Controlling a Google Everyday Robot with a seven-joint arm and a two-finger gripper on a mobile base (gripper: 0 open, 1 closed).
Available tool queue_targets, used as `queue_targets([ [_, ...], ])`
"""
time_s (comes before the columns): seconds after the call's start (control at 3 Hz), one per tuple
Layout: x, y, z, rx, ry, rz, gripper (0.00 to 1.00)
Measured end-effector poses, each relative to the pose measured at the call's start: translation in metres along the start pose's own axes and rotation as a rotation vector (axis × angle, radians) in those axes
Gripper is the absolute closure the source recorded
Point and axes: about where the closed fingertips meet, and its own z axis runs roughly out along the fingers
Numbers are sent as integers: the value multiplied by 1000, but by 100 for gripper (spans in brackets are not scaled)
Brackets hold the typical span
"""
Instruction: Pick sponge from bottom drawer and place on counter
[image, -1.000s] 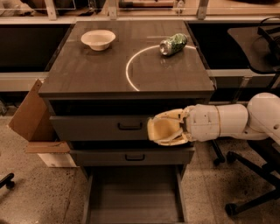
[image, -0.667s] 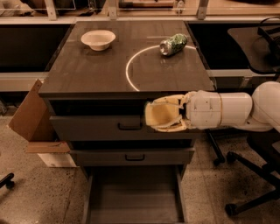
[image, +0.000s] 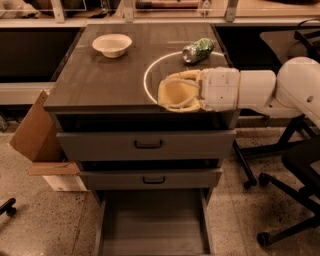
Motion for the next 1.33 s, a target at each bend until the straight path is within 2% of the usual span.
queue_targets([
  [0.67,42,-59,22,45,123,103,100],
  [1.0,65,-80,31,56,214,146,84],
  [1.33,90,-91,39,60,277,196,60],
])
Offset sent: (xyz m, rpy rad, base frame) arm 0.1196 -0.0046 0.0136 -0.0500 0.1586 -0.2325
